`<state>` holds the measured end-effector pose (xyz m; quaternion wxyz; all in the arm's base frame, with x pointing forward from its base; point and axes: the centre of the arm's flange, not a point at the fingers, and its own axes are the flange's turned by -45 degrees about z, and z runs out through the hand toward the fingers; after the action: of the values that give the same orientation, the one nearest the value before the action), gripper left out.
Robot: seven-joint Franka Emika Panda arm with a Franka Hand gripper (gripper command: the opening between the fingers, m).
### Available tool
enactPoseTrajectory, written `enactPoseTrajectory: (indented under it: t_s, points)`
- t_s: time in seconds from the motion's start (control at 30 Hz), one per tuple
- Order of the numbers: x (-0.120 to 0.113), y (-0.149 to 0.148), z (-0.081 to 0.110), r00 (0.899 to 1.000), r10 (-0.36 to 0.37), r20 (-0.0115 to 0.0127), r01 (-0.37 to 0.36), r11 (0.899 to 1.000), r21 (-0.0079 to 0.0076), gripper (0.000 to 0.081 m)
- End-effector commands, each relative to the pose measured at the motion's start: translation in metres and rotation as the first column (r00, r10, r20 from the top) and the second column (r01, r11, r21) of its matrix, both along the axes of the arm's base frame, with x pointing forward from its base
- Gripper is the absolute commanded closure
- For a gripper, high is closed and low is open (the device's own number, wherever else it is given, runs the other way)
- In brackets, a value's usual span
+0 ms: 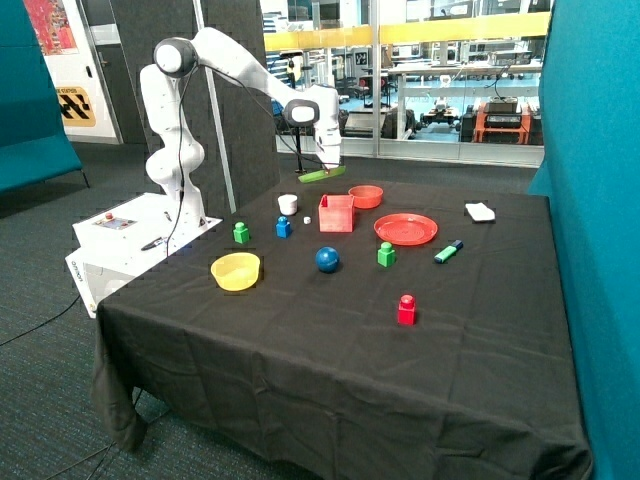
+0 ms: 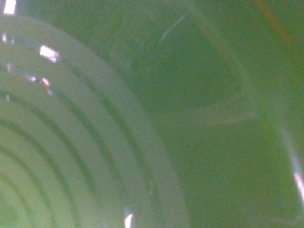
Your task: Put the ball in the red pot
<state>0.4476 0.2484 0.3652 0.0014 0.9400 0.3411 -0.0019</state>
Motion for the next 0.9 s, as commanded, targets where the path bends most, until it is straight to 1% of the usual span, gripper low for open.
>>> enactPoseTrajectory:
  t_s: [0.0, 0.37, 0.7, 0.87]
  points:
    - [-0.013, -0.006, -0.010, 1.000, 0.006, 0.0027, -0.006, 1.000, 0.0040, 0.0808]
    - [-0.009, -0.015, -0.019, 1.000, -0.009, 0.0027, 0.009, 1.000, 0.0040, 0.0808]
    - [-0.013, -0.014, -0.032, 1.000, -0.019, 0.0027, 0.019, 1.000, 0.0040, 0.0808]
    - [-0.014, -0.013, -0.036, 1.000, -0.022, 0.0027, 0.022, 1.000, 0.0040, 0.0808]
